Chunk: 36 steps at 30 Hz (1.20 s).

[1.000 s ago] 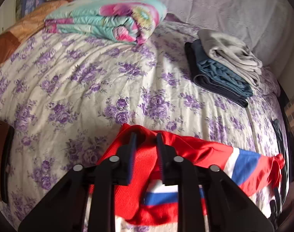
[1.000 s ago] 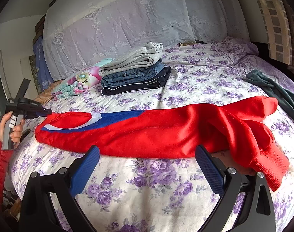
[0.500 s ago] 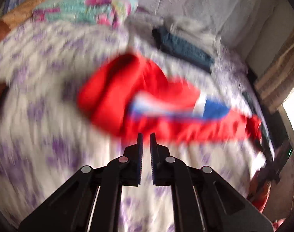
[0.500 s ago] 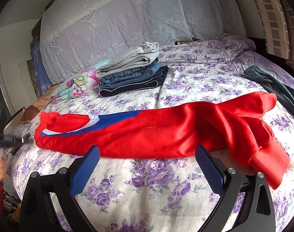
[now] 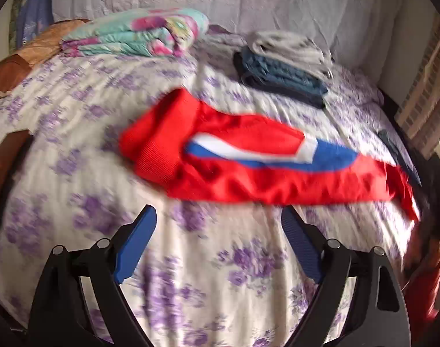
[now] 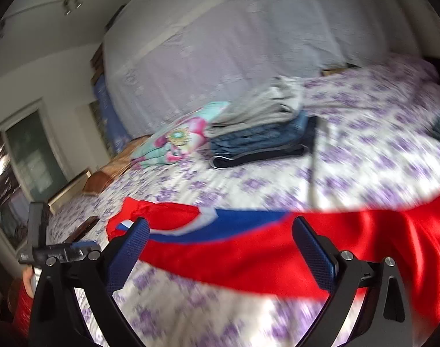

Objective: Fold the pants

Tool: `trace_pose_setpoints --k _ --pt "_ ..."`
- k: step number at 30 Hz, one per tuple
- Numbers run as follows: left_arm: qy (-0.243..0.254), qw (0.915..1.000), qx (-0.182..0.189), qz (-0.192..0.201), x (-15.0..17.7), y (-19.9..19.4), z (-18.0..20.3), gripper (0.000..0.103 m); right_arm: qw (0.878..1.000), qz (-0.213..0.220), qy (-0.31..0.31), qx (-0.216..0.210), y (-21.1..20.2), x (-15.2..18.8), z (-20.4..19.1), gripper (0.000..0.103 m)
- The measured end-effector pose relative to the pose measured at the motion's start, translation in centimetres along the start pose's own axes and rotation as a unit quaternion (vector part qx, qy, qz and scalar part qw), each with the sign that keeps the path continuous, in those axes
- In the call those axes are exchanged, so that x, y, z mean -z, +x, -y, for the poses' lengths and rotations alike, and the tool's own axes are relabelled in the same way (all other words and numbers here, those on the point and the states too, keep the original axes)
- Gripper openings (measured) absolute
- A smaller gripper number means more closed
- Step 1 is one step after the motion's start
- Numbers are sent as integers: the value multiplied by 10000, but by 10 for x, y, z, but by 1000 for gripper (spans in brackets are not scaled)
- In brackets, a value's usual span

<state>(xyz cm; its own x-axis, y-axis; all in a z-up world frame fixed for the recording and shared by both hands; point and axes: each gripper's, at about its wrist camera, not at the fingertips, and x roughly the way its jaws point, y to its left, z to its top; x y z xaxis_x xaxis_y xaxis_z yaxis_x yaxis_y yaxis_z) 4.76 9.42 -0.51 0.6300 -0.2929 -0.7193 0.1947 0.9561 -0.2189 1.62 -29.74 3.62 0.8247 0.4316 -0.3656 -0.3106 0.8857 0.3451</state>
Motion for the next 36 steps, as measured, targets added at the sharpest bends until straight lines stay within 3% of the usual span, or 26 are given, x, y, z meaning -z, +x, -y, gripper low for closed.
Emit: trace_pose_setpoints --k 5,7,9,11,14,17,18,20,22,23,26,32,36 --pt "-34 9996 -224 -196 24 14 -11 85 9879 -481 -1469 -124 77 -32 -62 100" --pt "-82 9998 -7 -158 30 7 -19 85 9717 -675 -2253 -219 107 -33 -92 100" --pt "-124 9999 88 -59 32 -4 -27 85 9531 -739 -2936 48 137 -32 -115 100" --pt "-112 9999 -94 51 34 -12 -29 92 9427 -846 -3225 121 160 -31 -121 100" --pt "-127 9980 -500 362 33 -27 -38 97 9360 -1433 -3216 -40 194 -29 -117 100" --pt "-313 9984 -334 337 34 -32 -53 97 9177 -1858 -3512 -11 213 -15 -120 99" --pt "-425 9984 -232 294 35 -32 -59 97 9102 -1930 -3665 3 216 -10 -122 96" --pt "-629 9977 -74 232 37 -31 -67 97 8970 -2031 -3925 -58 217 1 -129 75" --pt "-779 9968 7 198 40 -32 -73 97 8899 -2133 -4028 -172 211 8 -133 19" --pt "-821 9964 23 216 41 -34 -75 97 8891 -2120 -4052 -186 206 10 -136 13" --pt "-923 9954 -44 251 43 -39 -76 97 8915 -1873 -4121 -176 181 11 -143 8" --pt "-1126 9930 -62 345 48 -46 -79 98 9158 -1594 -3620 -700 109 21 -154 2" --pt "-1244 9914 64 406 54 -53 -80 98 9072 -1727 -3609 -1300 67 62 -173 0"
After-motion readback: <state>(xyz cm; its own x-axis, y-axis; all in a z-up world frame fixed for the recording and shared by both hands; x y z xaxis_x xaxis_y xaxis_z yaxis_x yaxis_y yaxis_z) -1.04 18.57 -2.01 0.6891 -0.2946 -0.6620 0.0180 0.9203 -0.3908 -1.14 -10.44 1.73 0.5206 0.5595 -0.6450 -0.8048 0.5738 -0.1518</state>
